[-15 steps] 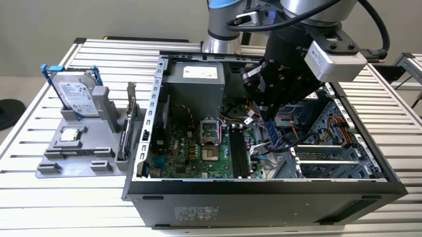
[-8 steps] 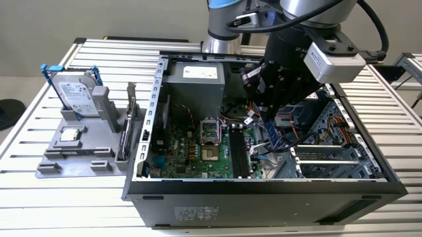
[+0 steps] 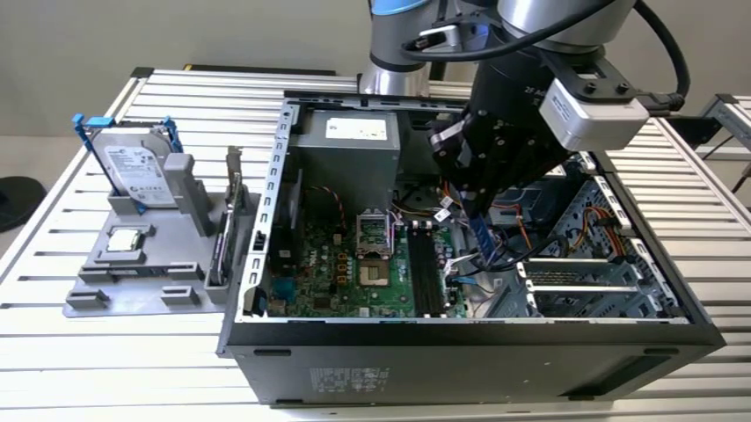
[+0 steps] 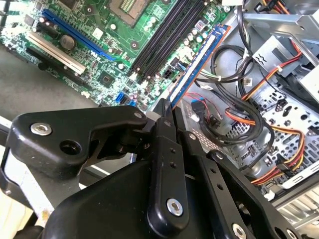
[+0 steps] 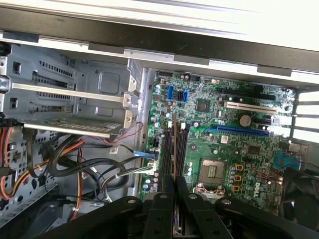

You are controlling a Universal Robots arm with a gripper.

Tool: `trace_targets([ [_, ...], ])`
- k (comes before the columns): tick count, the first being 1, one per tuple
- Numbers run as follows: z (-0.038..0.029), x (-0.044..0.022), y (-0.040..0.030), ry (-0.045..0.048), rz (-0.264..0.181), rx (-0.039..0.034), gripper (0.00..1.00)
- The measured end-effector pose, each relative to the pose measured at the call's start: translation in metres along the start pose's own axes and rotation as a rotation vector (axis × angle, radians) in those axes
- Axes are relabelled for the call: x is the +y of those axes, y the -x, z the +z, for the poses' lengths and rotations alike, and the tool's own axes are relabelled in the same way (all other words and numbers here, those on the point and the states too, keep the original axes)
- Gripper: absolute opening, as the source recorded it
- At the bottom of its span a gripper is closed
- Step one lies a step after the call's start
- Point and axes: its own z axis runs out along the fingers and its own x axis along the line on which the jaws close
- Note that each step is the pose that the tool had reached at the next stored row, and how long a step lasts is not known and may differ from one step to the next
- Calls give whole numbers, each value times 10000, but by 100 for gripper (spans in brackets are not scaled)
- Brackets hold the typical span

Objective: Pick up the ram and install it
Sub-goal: 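Insert the ram into the slot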

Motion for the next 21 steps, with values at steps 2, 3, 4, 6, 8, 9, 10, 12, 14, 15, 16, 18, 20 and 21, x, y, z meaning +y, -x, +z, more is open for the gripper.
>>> trace_targets([
  [2, 5, 0, 0, 0, 2, 0, 0],
  [3, 7, 0, 0, 0, 3, 0, 0],
  [4, 8, 0, 0, 1, 4, 0, 0],
  [6, 12, 0, 0, 0, 13, 0, 0],
  [8, 17, 0, -1, -2, 83, -1, 0],
  [9, 20, 0, -2, -4, 163, -3, 0],
  [10, 23, 0, -3, -7, 277, -5, 0],
  [12, 29, -1, -5, -12, 529, -9, 0],
  [14, 33, -1, -7, -17, 752, -14, 0],
  [15, 35, -1, -9, -19, 831, -15, 0],
  [16, 37, -2, -11, -21, 862, -15, 0],
  [18, 40, -3, -16, -22, 875, -15, 0],
  [20, 42, -5, -24, -22, 883, -15, 0],
  [21, 44, -6, -27, -22, 886, -16, 0],
])
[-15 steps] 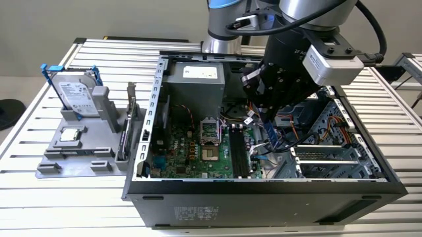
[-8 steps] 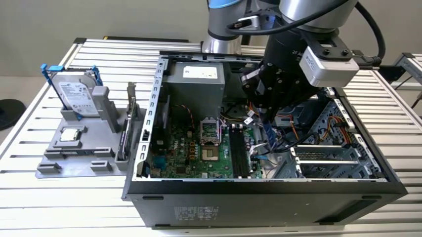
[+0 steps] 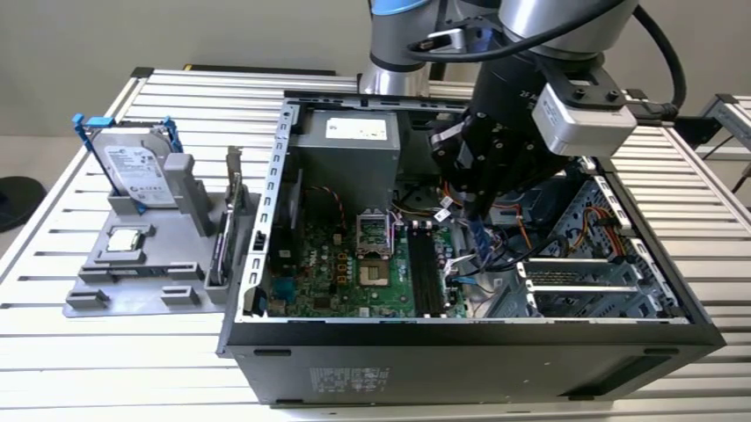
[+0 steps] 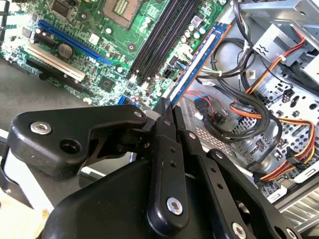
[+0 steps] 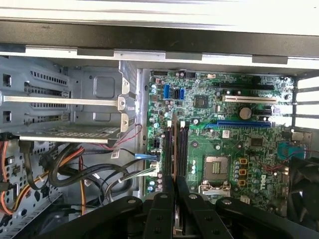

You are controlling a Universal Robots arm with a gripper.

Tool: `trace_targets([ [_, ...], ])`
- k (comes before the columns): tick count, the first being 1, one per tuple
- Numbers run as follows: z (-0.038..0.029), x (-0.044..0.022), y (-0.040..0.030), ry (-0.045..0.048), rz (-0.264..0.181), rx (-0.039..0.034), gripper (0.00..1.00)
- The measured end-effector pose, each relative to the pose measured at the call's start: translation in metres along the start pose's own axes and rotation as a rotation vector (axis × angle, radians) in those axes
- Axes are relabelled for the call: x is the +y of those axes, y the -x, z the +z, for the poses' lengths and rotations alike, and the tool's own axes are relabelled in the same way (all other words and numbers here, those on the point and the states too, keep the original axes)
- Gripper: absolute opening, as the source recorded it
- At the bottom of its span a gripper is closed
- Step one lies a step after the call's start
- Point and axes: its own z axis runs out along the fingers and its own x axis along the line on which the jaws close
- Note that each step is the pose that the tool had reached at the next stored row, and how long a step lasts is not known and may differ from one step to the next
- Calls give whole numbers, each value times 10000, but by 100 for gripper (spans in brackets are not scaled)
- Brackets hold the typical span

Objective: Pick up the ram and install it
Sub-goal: 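Insert the ram into the slot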

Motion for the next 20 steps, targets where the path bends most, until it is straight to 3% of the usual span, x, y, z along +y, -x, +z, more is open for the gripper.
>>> trace_targets([
  [20, 21, -20, -70, 1, 14, -1, 0],
])
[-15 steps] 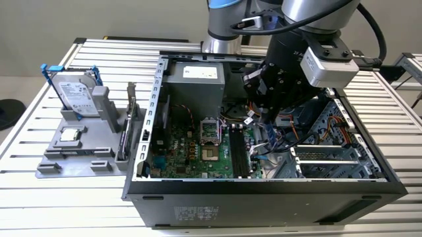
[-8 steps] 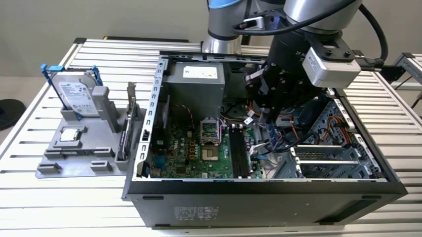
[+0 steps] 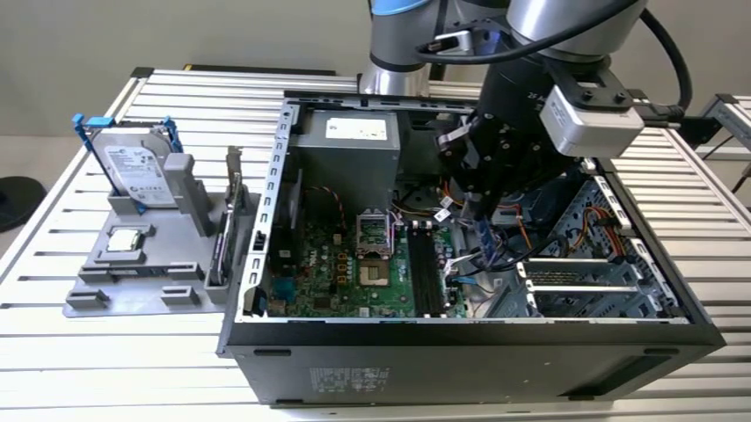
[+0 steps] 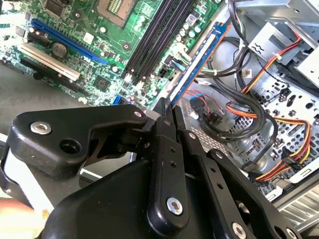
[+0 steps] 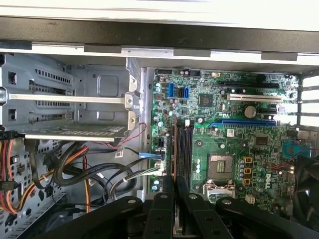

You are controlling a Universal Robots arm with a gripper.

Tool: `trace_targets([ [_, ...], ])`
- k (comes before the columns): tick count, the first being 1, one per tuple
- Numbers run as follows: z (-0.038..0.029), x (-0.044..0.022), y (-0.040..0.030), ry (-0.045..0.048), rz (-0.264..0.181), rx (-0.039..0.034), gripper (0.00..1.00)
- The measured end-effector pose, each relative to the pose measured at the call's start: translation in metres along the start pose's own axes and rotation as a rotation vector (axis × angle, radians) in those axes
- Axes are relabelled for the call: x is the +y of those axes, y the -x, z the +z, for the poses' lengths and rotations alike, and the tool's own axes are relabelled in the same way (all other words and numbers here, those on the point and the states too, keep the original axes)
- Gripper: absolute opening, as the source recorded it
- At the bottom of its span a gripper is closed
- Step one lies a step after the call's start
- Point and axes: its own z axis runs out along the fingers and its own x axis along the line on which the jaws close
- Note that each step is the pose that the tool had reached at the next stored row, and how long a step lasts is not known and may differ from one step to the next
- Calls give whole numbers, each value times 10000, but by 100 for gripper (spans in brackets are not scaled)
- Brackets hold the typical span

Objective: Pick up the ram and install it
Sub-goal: 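Insert the ram into the slot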

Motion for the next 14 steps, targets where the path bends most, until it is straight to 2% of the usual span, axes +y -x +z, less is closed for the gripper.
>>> trace_targets([
  [14, 19, 0, -26, -1, 1, 0, 0],
])
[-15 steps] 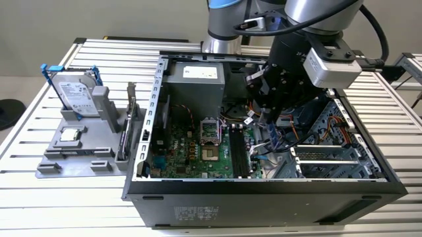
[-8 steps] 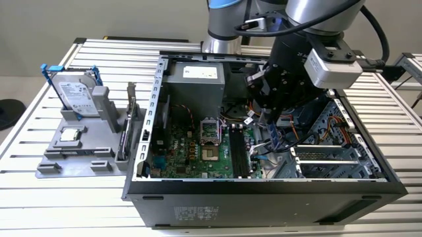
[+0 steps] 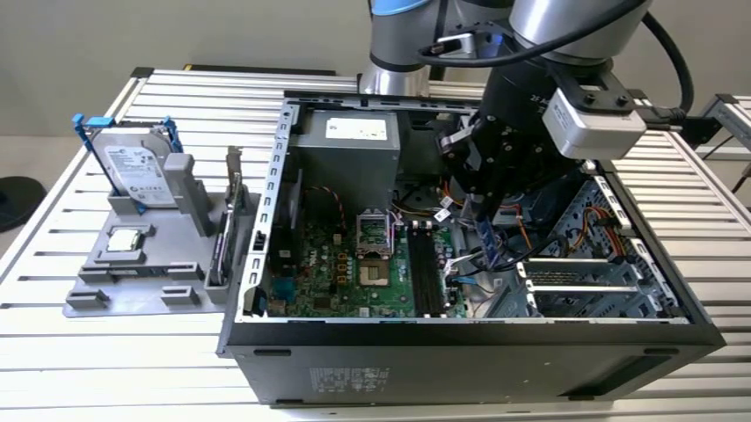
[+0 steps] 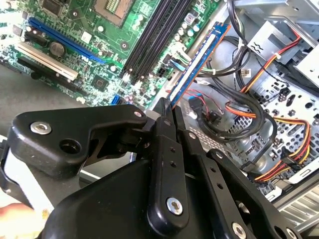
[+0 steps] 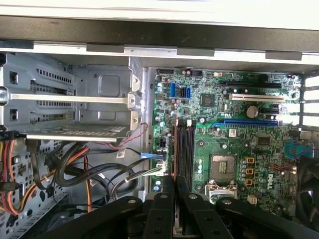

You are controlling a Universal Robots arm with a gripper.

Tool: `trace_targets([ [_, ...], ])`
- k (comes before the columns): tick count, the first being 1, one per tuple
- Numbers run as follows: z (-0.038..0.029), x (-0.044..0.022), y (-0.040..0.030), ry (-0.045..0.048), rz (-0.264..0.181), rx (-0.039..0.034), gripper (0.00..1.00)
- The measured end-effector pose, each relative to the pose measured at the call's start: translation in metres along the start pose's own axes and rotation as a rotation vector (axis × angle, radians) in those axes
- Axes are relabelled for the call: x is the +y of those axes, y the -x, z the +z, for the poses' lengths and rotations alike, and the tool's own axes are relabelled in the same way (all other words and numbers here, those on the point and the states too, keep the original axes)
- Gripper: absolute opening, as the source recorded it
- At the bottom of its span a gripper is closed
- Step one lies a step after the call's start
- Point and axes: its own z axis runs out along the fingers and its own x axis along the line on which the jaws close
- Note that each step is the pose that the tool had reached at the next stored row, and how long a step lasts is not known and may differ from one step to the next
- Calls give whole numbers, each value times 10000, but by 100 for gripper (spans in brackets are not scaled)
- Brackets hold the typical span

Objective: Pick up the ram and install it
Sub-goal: 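Insert the ram into the slot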

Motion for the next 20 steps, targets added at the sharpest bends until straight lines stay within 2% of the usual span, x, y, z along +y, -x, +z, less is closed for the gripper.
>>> trace_targets([
  [10, 24, -2, -6, 0, 0, 0, 0],
  [20, 124, -27, -16, 0, 0, 0, 0],
])
